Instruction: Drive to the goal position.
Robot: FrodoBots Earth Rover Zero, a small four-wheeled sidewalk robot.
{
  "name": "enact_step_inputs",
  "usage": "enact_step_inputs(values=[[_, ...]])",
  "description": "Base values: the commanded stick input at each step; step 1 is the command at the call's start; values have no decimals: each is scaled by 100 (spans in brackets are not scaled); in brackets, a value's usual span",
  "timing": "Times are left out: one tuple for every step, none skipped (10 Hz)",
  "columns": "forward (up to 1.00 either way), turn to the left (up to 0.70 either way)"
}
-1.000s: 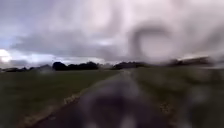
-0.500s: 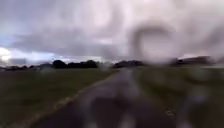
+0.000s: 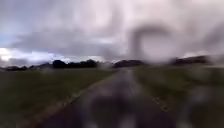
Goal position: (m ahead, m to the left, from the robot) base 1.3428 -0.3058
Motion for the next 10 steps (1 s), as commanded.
enact_step_inputs(values=[[70, 0], [70, 0], [70, 0], [70, 0], [70, 0], [70, 0], [70, 0], [70, 0], [70, 0], [70, 0]])
